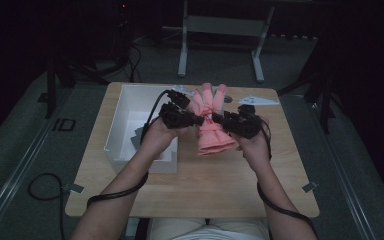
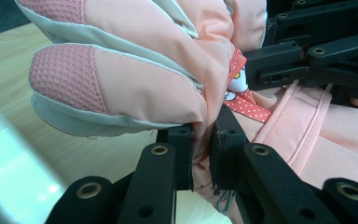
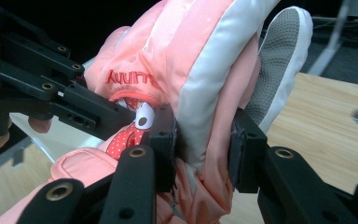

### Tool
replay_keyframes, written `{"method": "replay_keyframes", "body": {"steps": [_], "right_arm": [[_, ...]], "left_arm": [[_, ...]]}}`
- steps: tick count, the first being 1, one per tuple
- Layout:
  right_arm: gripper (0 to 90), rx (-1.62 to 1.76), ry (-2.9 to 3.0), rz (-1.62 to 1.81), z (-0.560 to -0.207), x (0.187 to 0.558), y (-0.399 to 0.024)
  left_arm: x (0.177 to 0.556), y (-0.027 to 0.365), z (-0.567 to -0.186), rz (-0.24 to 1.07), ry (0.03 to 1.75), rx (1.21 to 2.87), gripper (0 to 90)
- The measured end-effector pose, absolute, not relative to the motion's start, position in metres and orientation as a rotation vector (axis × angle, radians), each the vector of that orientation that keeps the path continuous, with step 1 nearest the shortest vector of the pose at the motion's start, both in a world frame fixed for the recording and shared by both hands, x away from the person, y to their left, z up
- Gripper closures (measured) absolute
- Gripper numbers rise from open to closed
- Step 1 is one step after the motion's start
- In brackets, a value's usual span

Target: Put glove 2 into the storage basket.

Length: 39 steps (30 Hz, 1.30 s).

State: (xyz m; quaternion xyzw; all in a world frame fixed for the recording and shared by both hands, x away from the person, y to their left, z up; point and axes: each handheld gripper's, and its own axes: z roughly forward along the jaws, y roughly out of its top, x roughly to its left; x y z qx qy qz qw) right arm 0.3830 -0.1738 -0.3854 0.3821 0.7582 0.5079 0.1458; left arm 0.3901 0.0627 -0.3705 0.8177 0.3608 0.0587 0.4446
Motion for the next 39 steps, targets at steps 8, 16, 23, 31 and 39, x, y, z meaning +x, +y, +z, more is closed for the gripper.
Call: {"method": "replay_keyframes", "body": {"steps": [8, 16, 23, 31, 39], "right_arm": [[66.9, 1.067, 2.228, 1.487, -0.383, 0.389, -0.127], [66.9, 1.037, 2.269, 1.499, -0.382, 0.394, -0.079], [66.9, 1.031, 2.275, 1.516, -0.383, 0.400, -0.037], [66.9, 1.090, 2.303, 1.486, -0.396, 0.409, 0.000], [66.9, 1.182, 2.349, 1.402, -0.426, 0.424, 0.008]], "left_arm": [[0.386, 0.109, -0.366, 0.169, 0.958, 2.024, 80.6], [0.381, 0.155, -0.365, 0.185, 1.003, 2.007, 80.6], [0.384, 0.197, -0.364, 0.175, 1.050, 1.996, 80.5], [0.400, 0.228, -0.381, 0.116, 1.071, 2.024, 80.5], [0.419, 0.228, -0.414, 0.051, 1.123, 2.061, 80.6]]}}
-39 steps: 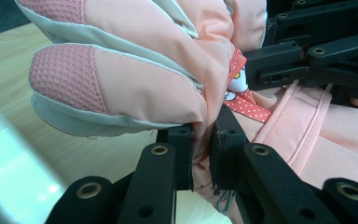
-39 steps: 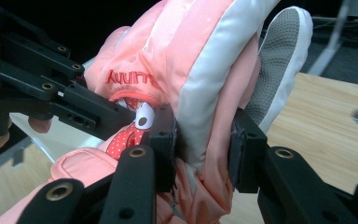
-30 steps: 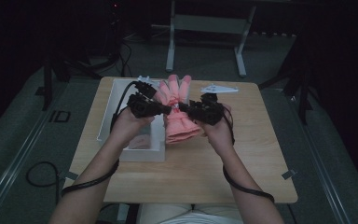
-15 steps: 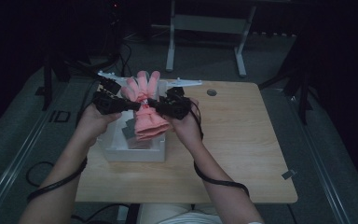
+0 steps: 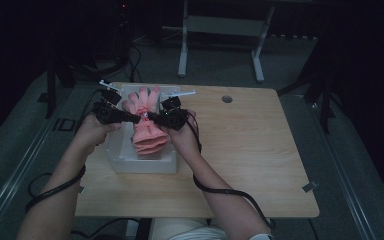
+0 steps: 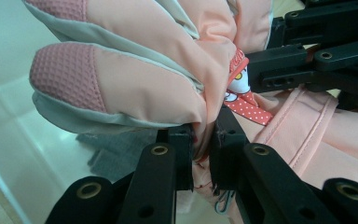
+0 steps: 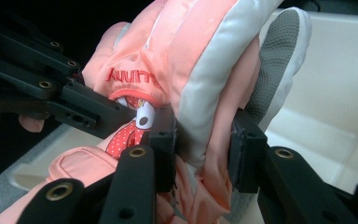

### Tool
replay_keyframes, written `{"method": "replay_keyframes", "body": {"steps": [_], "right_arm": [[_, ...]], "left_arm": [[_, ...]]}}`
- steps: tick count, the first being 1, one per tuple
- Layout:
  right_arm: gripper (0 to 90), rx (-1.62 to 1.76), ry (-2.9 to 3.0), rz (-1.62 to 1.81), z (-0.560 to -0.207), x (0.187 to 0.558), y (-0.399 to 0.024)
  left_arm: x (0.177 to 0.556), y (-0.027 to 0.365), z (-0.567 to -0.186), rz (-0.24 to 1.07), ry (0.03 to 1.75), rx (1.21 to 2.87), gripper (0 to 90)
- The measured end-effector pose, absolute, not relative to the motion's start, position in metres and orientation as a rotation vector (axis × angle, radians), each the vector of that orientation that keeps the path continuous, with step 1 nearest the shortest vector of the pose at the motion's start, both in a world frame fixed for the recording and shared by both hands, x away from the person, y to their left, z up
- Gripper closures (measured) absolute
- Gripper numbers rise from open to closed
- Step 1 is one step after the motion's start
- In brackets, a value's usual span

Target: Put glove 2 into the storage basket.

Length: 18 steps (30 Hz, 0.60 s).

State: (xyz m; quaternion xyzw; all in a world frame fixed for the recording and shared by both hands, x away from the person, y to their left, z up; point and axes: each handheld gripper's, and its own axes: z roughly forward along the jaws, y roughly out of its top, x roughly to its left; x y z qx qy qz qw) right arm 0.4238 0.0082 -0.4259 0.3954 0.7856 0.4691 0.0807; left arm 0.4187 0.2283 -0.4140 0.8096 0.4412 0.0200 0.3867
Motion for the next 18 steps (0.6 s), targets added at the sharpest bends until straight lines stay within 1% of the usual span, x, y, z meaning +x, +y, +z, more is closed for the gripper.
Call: {"method": "replay_keyframes", "body": {"steps": [8, 12, 16, 18], "right_arm": [[66.9, 1.241, 2.421, 1.273, -0.446, 0.438, 0.012], [66.6, 1.215, 2.484, 1.149, -0.446, 0.441, 0.021], [66.5, 1.186, 2.541, 1.014, -0.447, 0.445, 0.030], [66.5, 1.185, 2.550, 0.974, -0.448, 0.446, 0.033]], "left_arm": [[0.433, 0.222, -0.435, 0.025, 1.168, 2.106, 80.5], [0.435, 0.222, -0.442, 0.027, 1.202, 2.149, 80.4], [0.437, 0.222, -0.449, 0.006, 1.234, 2.151, 80.2], [0.437, 0.220, -0.449, 0.022, 1.240, 2.171, 80.1]]}}
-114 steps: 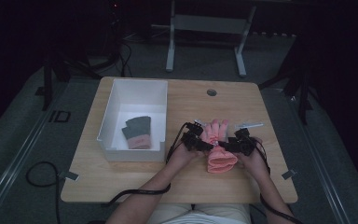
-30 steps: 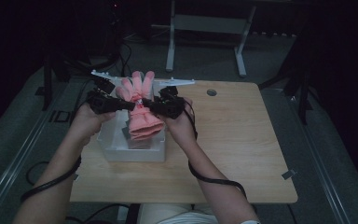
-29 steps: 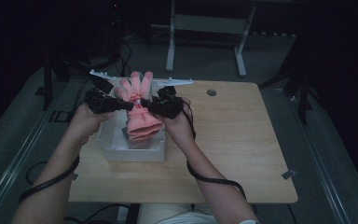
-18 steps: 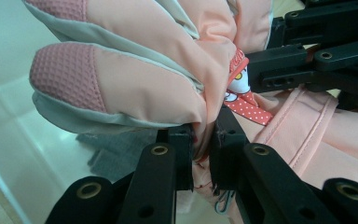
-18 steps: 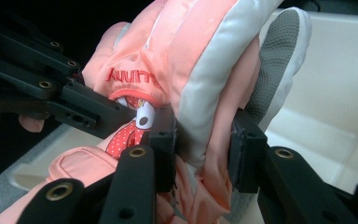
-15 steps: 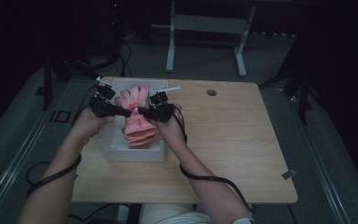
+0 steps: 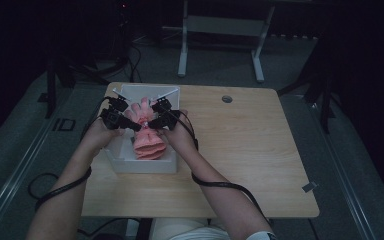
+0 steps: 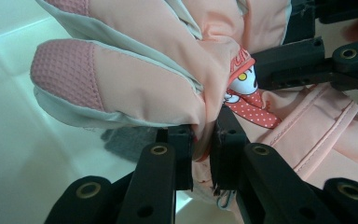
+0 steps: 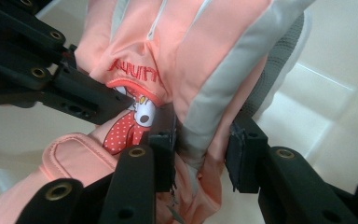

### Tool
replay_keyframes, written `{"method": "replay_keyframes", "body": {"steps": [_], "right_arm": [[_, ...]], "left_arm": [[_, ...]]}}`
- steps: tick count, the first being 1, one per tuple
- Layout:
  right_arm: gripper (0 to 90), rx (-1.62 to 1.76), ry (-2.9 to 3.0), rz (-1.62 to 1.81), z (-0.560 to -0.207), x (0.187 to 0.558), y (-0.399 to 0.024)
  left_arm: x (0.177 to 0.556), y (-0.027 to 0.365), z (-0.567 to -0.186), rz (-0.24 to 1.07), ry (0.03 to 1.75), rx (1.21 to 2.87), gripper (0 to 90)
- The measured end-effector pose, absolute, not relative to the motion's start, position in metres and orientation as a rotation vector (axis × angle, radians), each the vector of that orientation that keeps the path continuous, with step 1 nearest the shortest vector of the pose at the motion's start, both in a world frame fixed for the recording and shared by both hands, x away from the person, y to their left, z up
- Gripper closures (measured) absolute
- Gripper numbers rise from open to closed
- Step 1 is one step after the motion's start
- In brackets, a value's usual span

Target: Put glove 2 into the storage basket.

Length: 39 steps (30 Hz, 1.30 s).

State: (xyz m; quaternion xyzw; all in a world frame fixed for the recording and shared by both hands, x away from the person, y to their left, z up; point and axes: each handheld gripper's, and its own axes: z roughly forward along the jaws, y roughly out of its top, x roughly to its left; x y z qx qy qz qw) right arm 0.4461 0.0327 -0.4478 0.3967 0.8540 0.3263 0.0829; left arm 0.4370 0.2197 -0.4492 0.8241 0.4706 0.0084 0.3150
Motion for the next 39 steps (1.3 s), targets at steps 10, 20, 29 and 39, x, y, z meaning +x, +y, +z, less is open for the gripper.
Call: {"method": "replay_keyframes", "body": {"steps": [10, 20, 29, 39], "right_arm": [[58.1, 1.160, 2.585, 0.788, -0.451, 0.451, 0.045], [42.0, 1.155, 2.540, 0.927, -0.441, 0.452, 0.035], [43.4, 1.145, 2.526, 1.045, -0.429, 0.452, 0.015], [42.5, 1.031, 2.501, 1.207, -0.405, 0.436, -0.016]], "left_arm": [[0.443, 0.208, -0.455, 0.085, 1.337, 2.298, 66.7], [0.442, 0.195, -0.456, 0.223, 1.393, 2.353, 56.1], [0.434, 0.204, -0.446, 0.333, 1.396, 2.232, 50.2], [0.413, 0.199, -0.422, 0.393, 1.325, 2.107, 36.7]]}}
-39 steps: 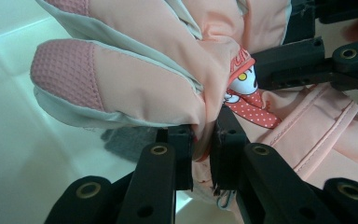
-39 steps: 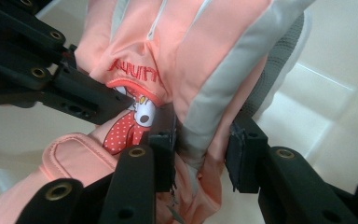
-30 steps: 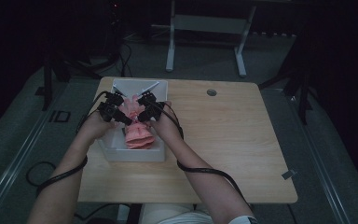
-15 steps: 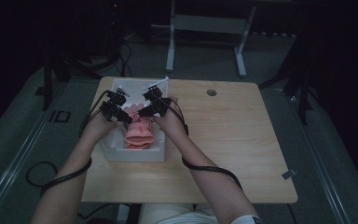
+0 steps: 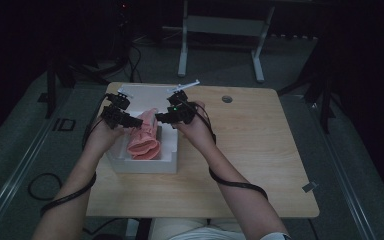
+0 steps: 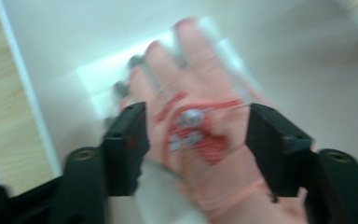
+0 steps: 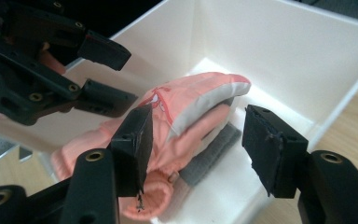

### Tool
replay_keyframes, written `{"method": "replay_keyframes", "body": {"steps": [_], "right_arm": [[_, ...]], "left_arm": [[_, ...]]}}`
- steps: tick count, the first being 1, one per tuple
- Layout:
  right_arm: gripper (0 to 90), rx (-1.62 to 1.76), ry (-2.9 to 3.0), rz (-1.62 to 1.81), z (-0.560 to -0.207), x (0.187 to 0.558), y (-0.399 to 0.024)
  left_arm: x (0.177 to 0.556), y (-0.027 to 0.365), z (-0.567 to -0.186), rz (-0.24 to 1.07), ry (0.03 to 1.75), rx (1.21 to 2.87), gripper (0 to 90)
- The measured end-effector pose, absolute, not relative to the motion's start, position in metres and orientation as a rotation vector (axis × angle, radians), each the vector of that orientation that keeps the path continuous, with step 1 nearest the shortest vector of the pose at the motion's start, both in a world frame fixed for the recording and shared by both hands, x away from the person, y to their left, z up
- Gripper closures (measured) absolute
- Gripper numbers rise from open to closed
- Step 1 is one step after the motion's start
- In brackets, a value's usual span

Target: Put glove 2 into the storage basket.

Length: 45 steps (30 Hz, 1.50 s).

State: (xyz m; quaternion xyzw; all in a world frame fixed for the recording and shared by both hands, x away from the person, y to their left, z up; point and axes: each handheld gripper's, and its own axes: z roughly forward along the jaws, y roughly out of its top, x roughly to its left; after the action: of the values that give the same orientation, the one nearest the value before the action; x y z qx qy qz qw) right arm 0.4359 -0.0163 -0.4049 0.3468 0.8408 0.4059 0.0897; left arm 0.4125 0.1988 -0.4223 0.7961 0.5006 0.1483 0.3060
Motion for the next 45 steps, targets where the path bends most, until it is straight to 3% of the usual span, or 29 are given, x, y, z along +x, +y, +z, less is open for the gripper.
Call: {"method": "replay_keyframes", "body": {"steps": [5, 7, 11, 14, 21, 45], "right_arm": [[38.8, 0.992, 2.468, 1.284, -0.391, 0.426, -0.044], [35.4, 0.992, 2.465, 1.279, -0.388, 0.423, -0.053], [29.9, 0.990, 2.465, 1.281, -0.389, 0.418, -0.072], [24.0, 0.988, 2.469, 1.281, -0.394, 0.415, -0.087], [16.8, 1.028, 2.465, 1.288, -0.410, 0.413, -0.123], [15.8, 0.952, 2.492, 1.167, -0.466, 0.378, -0.187]], "left_arm": [[0.400, 0.179, -0.410, 0.370, 1.228, 2.073, 24.2], [0.396, 0.170, -0.406, 0.338, 1.174, 2.061, 13.1], [0.389, 0.152, -0.401, 0.298, 1.090, 2.045, 11.6], [0.384, 0.137, -0.401, 0.277, 1.027, 2.055, 1.9], [0.371, 0.104, -0.404, 0.271, 0.878, 2.080, 1.2], [0.310, 0.019, -0.432, 0.199, 0.524, 2.157, 1.3]]}}
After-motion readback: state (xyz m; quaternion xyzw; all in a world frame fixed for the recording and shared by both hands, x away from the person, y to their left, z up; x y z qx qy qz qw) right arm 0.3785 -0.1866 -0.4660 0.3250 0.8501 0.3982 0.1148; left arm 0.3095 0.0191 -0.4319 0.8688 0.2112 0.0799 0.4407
